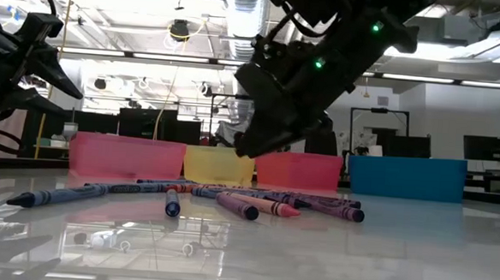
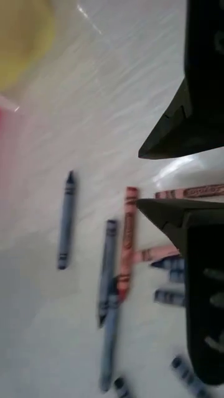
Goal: Sort crayons
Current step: Put the red crayon into the yellow bin
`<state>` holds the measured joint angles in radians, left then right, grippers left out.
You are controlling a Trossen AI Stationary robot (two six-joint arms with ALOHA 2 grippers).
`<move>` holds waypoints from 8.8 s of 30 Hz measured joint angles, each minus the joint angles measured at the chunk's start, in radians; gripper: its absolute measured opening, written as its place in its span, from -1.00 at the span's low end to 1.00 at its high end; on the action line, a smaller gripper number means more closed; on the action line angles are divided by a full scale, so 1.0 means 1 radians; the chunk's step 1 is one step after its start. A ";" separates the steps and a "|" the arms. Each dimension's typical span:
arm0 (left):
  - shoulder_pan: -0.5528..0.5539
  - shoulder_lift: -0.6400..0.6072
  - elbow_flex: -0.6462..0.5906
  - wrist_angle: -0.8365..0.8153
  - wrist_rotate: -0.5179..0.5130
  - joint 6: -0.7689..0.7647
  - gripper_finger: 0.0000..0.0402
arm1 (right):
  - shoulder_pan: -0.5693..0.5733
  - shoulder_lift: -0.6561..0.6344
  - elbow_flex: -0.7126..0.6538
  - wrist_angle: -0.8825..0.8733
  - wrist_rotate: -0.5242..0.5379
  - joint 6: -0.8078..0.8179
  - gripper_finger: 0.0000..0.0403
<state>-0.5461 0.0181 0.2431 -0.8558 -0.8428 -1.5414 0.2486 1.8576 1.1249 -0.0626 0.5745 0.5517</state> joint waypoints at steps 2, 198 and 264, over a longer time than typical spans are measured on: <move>0.000 0.000 0.000 0.001 -0.003 -0.006 -0.18 | -0.006 -0.011 0.000 -0.008 0.000 0.000 -0.47; 0.003 -0.001 -0.021 -0.082 -0.087 0.109 -0.18 | -0.010 0.043 -0.307 0.487 -0.120 -0.299 -0.52; 0.003 -0.001 -0.021 -0.080 -0.107 0.152 -0.18 | -0.337 0.028 0.130 0.513 -0.108 -0.657 -0.97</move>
<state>-0.5434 0.0174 0.2222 -0.9356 -0.9501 -1.3893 -0.0880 1.8854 1.2550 0.4503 0.4667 -0.1055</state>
